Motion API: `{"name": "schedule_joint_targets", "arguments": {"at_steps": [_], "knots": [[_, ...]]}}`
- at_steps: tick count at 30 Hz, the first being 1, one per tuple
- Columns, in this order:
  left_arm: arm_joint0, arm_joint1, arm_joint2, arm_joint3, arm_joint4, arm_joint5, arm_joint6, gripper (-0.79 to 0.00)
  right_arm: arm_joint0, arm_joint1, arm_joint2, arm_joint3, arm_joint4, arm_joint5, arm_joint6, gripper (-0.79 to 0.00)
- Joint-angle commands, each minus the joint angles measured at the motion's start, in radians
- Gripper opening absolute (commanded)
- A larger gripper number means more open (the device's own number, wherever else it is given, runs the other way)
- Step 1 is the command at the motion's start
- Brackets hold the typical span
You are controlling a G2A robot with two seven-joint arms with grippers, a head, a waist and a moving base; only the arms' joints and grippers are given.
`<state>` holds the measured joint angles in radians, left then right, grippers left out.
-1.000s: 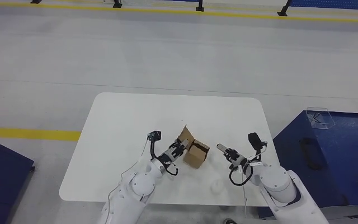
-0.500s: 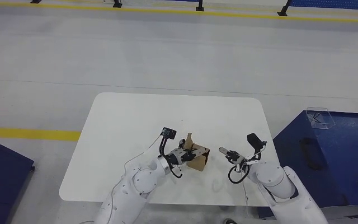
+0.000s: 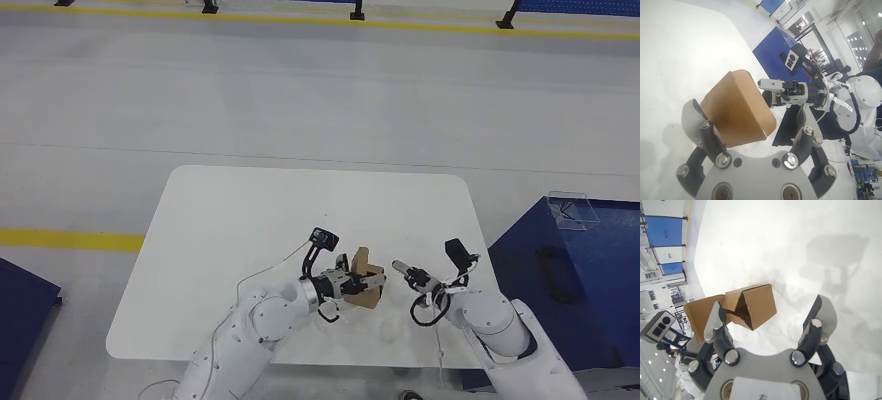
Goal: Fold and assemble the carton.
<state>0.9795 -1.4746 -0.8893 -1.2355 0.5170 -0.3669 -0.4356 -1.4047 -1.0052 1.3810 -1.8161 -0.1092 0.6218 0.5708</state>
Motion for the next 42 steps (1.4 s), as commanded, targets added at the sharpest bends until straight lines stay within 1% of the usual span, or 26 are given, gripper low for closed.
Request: {"name": "schedule_joint_targets", "arguments": {"at_steps": [1, 3, 6, 10, 14, 17, 21, 27, 33, 38, 42], "knots": [[-0.004, -0.002, 0.010, 0.002, 0.010, -0.003, 0.001, 0.000, -0.020, 0.001, 0.029, -0.015, 0.025, -0.021, -0.008, 0.000], [-0.003, -0.003, 0.015, -0.001, 0.025, 0.002, 0.014, 0.000, -0.040, 0.003, 0.051, -0.022, 0.032, -0.033, -0.009, 0.000], [0.008, -0.002, 0.011, -0.019, 0.024, -0.003, 0.029, 0.000, -0.045, 0.006, 0.051, -0.007, 0.001, 0.007, 0.012, 0.000], [0.027, 0.004, -0.002, -0.054, 0.033, 0.001, 0.033, 0.000, -0.008, 0.005, -0.002, 0.030, -0.045, 0.037, 0.038, 0.000], [0.049, 0.008, -0.002, -0.091, 0.045, 0.000, 0.027, 0.000, 0.042, -0.006, -0.072, 0.084, -0.108, 0.093, -0.014, 0.000], [0.059, 0.009, 0.005, -0.110, 0.050, -0.004, 0.021, 0.000, 0.079, -0.015, -0.121, 0.116, -0.128, 0.110, -0.029, 0.000], [0.058, 0.006, 0.017, -0.111, 0.047, 0.001, 0.015, 0.000, 0.104, -0.022, -0.161, 0.133, -0.149, 0.115, -0.027, 0.000], [0.040, -0.001, 0.036, -0.089, 0.040, 0.000, 0.015, 0.000, 0.110, -0.025, -0.187, 0.124, -0.174, 0.110, -0.011, 0.000], [0.032, -0.003, 0.038, -0.078, 0.036, 0.002, 0.023, 0.000, 0.105, -0.025, -0.167, 0.117, -0.172, 0.110, -0.013, 0.000], [0.038, -0.005, 0.042, -0.089, 0.030, 0.008, 0.031, 0.000, 0.069, -0.015, -0.085, 0.094, -0.142, 0.087, 0.001, 0.000], [0.049, -0.006, 0.044, -0.116, 0.020, 0.031, 0.028, 0.000, 0.018, -0.002, -0.011, 0.056, -0.123, 0.036, 0.055, 0.000]]}}
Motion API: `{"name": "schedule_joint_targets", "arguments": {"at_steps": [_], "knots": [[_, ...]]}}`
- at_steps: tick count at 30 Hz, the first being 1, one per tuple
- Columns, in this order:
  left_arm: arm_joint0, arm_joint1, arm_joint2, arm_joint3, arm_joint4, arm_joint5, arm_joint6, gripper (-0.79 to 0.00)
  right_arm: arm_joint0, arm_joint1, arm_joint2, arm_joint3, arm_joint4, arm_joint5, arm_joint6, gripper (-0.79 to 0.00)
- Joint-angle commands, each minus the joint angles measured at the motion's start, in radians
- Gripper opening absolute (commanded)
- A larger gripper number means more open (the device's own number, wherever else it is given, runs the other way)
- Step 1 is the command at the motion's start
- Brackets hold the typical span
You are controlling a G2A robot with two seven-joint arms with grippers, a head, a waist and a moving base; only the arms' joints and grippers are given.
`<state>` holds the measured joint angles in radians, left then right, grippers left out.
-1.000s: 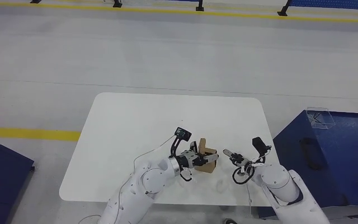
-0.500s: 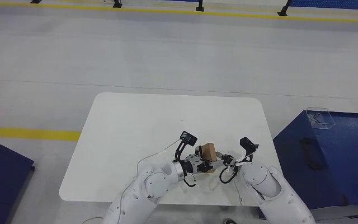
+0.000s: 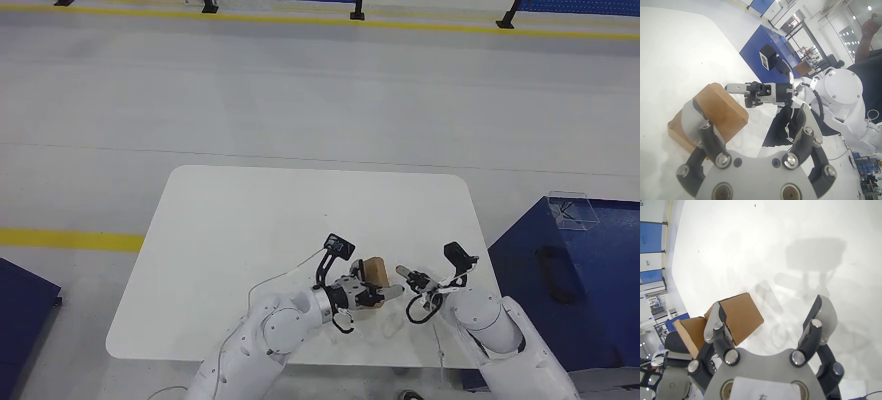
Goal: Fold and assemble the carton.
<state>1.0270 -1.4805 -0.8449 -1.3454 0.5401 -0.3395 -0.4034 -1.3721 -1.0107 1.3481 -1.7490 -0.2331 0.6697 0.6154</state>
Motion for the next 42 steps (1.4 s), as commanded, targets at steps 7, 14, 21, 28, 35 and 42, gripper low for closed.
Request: {"name": "schedule_joint_targets", "arguments": {"at_steps": [7, 14, 21, 28, 35, 42], "knots": [[-0.004, -0.004, 0.019, -0.013, 0.010, 0.020, -0.020, 0.000, -0.111, 0.019, 0.137, -0.091, 0.043, -0.133, 0.058, 0.000], [-0.021, -0.011, 0.030, 0.018, 0.000, 0.033, -0.021, 0.000, -0.177, 0.017, 0.126, -0.139, -0.022, -0.212, -0.041, 0.000], [-0.021, -0.012, 0.024, 0.029, -0.009, 0.028, -0.016, 0.000, -0.145, 0.006, 0.053, -0.115, -0.072, -0.182, -0.091, 0.000], [-0.009, -0.009, 0.015, 0.025, -0.008, 0.018, -0.014, 0.000, -0.104, -0.006, -0.005, -0.082, -0.093, -0.164, -0.105, 0.000], [-0.009, -0.009, 0.013, 0.028, -0.010, 0.018, -0.019, 0.000, -0.086, -0.013, -0.032, -0.074, -0.101, -0.157, -0.105, 0.000], [-0.019, -0.013, 0.017, 0.047, -0.021, 0.015, -0.023, 0.000, -0.072, -0.020, -0.054, -0.058, -0.111, -0.149, -0.107, 0.000]]}}
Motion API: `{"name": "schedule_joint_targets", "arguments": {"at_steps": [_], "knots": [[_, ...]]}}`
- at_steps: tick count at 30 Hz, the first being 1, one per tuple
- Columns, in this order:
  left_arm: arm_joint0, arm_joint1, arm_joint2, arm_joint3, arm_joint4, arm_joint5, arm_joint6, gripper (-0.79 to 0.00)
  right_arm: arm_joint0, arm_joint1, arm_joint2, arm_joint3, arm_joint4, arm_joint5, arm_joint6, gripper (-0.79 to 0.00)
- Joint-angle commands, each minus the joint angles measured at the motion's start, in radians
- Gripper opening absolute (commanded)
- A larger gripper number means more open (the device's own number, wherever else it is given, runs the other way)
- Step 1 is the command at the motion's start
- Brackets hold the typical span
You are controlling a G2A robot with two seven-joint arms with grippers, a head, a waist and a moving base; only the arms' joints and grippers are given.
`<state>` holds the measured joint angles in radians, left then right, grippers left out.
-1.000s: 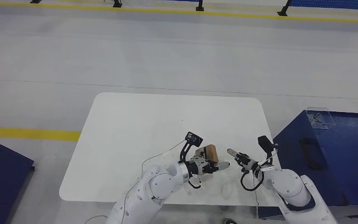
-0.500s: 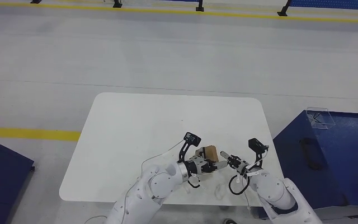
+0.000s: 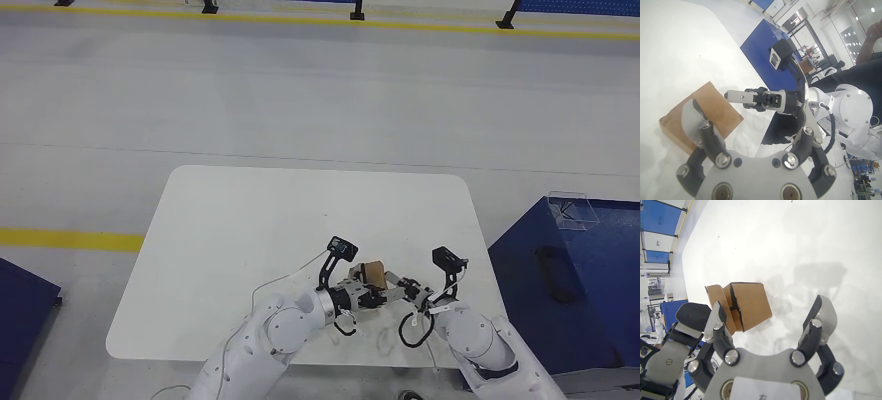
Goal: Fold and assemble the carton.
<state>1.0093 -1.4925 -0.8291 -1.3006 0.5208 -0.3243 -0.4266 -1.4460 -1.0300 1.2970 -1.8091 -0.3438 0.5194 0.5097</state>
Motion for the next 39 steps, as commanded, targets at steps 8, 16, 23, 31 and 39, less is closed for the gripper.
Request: {"name": "schedule_joint_targets", "arguments": {"at_steps": [8, 16, 23, 31, 39], "knots": [[-0.009, -0.004, 0.007, 0.018, -0.013, -0.008, -0.005, 0.000, 0.015, -0.009, -0.022, 0.015, -0.007, 0.011, 0.000, 0.000], [-0.005, -0.003, -0.003, 0.015, -0.019, -0.016, -0.005, 0.000, 0.015, -0.013, -0.020, 0.007, -0.004, 0.010, 0.004, 0.000], [0.008, 0.004, -0.025, -0.013, -0.033, -0.021, -0.024, 0.000, 0.044, -0.008, 0.044, 0.023, 0.089, 0.043, 0.151, 0.000], [0.020, 0.010, -0.037, -0.034, -0.031, -0.014, -0.036, 0.000, 0.068, 0.005, 0.102, 0.036, 0.138, 0.027, 0.305, 0.000], [0.028, 0.013, -0.039, -0.038, -0.029, -0.014, -0.041, 0.000, 0.053, 0.010, 0.071, 0.005, 0.030, 0.052, 0.261, 0.000]]}}
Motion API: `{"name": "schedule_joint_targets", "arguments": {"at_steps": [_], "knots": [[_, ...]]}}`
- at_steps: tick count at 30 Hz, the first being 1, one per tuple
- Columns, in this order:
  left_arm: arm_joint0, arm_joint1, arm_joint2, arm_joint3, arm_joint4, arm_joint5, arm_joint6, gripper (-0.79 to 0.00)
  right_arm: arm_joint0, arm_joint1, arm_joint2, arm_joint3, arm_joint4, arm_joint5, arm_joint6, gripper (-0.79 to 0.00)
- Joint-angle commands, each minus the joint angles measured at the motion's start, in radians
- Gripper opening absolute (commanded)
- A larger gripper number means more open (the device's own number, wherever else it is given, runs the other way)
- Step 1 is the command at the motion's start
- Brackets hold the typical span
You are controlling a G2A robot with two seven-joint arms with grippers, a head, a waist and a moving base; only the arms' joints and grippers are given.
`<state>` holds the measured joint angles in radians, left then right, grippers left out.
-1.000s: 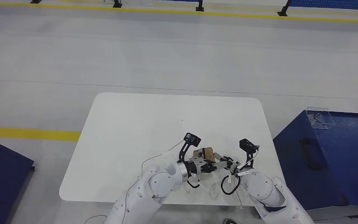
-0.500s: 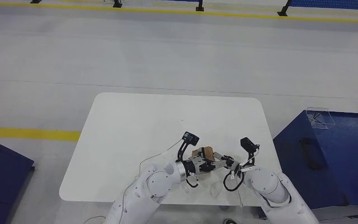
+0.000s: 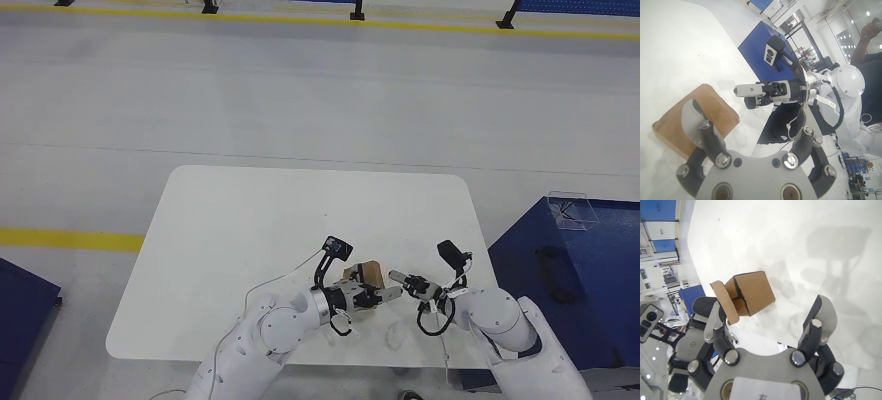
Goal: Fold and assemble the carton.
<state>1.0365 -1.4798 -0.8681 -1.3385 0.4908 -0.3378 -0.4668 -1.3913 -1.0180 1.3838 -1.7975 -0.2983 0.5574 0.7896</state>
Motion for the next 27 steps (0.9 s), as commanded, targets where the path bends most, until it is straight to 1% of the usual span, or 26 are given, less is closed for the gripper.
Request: {"name": "schedule_joint_targets", "arguments": {"at_steps": [1, 16, 27], "knots": [[0.002, 0.001, 0.000, -0.001, 0.000, -0.001, -0.002, 0.000, -0.002, -0.004, -0.030, -0.011, -0.022, 0.020, -0.030, 0.000], [0.009, 0.006, -0.004, 0.001, -0.003, -0.013, -0.008, 0.000, 0.034, -0.021, -0.123, 0.029, -0.051, 0.044, -0.084, 0.000], [-0.001, 0.003, 0.008, 0.026, -0.010, -0.010, -0.008, 0.000, 0.047, -0.026, -0.138, 0.052, -0.048, 0.040, -0.083, 0.000]]}}
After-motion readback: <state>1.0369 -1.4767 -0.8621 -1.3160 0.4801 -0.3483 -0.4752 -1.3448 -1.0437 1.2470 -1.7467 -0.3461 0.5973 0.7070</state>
